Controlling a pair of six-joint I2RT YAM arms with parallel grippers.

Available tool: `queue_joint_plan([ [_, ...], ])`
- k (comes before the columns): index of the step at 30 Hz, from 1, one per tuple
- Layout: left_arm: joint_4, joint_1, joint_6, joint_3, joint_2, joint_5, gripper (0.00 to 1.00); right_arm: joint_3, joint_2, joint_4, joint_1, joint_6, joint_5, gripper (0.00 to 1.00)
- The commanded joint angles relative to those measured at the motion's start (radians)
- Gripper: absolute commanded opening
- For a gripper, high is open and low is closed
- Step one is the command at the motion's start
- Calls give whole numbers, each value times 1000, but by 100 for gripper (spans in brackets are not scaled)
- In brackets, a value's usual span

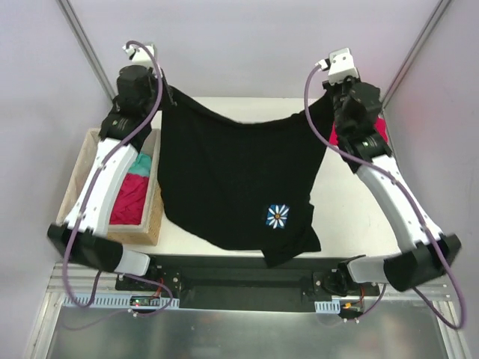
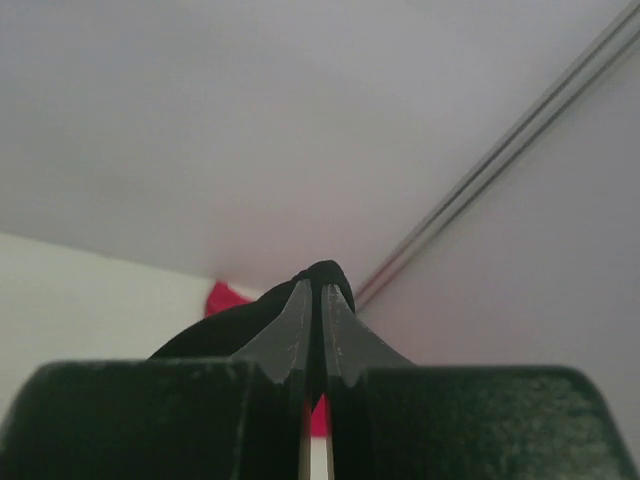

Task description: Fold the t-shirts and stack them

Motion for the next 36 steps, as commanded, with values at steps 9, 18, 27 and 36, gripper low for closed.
queue_joint_plan([
  [9, 61, 139, -76, 186, 546, -37, 0, 120, 453, 15, -226, 304, -11, 1],
  [18, -36, 151, -107, 376, 813, -41, 82, 290, 694, -84, -209, 370, -29, 78],
  [27, -48, 139, -174, 332, 681, -12, 99, 264, 559, -119, -122, 353, -5, 96],
  [36, -198, 14, -243, -44, 364, 50, 99, -10, 298, -401, 202, 537, 170, 97],
])
